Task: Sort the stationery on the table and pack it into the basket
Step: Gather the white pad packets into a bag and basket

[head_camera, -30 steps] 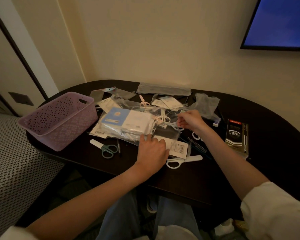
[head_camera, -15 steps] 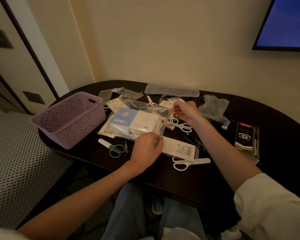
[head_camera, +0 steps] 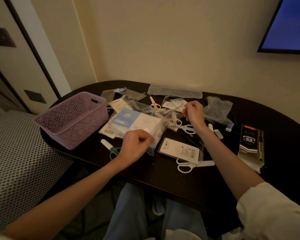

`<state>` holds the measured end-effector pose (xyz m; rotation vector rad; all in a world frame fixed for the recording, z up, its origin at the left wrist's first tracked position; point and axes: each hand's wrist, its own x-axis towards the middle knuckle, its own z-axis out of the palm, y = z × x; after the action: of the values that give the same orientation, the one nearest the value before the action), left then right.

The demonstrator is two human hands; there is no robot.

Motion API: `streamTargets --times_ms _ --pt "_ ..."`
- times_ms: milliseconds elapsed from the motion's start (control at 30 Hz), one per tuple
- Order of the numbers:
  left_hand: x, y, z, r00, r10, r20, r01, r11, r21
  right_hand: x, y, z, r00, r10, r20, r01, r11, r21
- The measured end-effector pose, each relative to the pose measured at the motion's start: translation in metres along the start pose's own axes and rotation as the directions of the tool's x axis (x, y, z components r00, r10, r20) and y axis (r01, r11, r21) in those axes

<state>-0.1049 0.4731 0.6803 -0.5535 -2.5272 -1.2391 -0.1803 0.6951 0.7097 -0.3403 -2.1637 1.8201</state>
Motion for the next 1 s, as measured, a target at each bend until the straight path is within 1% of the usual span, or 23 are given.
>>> streamTargets --times_ms 33,67,100,167,200,233,300,467,533,600,733,833,933,1000 --pt "0.0 -0.001 -0.004 1.0 0.009 0.018 -0.009 1.0 -0.001 0.001 0.003 -0.007 0.998 -0.033 0.058 0.037 0.998 -0.059" --pt "0.0 -0.003 -0.007 0.999 0.014 0.033 -0.013 1.0 -0.007 0.003 0.005 -0.013 0.984 -0.056 0.167 0.074 0.992 -0.103" --pt "0.0 -0.004 -0.01 0.999 0.017 0.043 -0.017 1.0 -0.021 0.005 0.007 -0.019 0.95 -0.068 0.304 0.108 0.987 -0.118" --pt "0.0 -0.007 -0.013 0.998 0.019 0.056 -0.016 0.999 -0.052 0.007 0.008 -0.029 0.841 -0.068 0.537 0.156 0.98 -0.12" --pt "0.0 -0.008 -0.014 0.998 0.015 0.063 -0.012 0.998 -0.062 0.008 0.008 -0.031 0.793 -0.065 0.606 0.175 0.977 -0.124" --pt "0.0 -0.009 -0.014 0.998 0.012 0.069 -0.007 0.998 -0.065 0.009 0.008 -0.032 0.76 -0.059 0.647 0.185 0.974 -0.129" --pt "-0.002 -0.01 -0.014 0.997 0.022 0.074 -0.018 0.998 -0.054 0.011 0.005 -0.032 0.725 -0.059 0.686 0.21 0.968 -0.139" --pt "-0.006 -0.006 -0.014 0.991 0.101 0.083 -0.102 0.995 0.001 0.022 -0.003 -0.027 0.634 -0.048 0.772 0.348 0.909 -0.229" --pt "-0.007 -0.002 -0.012 0.987 0.13 0.09 -0.137 0.988 0.074 0.027 -0.004 -0.023 0.607 -0.041 0.794 0.409 0.873 -0.267" --pt "-0.007 0.004 -0.007 0.988 0.129 0.089 -0.143 0.973 0.181 0.032 -0.004 -0.02 0.584 -0.025 0.811 0.468 0.827 -0.311" --pt "-0.003 0.021 0.004 0.996 0.034 0.082 -0.06 0.939 0.34 0.042 0.0 -0.016 0.577 0.021 0.817 0.505 0.777 -0.376" --pt "0.002 0.029 0.009 0.994 0.001 0.105 -0.046 0.903 0.427 0.048 0.001 -0.014 0.579 0.049 0.814 0.508 0.759 -0.407" --pt "0.004 0.031 0.009 0.988 -0.037 0.147 -0.034 0.89 0.455 0.054 -0.003 -0.016 0.584 0.099 0.806 0.508 0.73 -0.458" --pt "0.003 0.031 0.007 0.987 -0.054 0.151 -0.017 0.9 0.435 0.056 -0.005 -0.016 0.58 0.124 0.805 0.48 0.747 -0.461"
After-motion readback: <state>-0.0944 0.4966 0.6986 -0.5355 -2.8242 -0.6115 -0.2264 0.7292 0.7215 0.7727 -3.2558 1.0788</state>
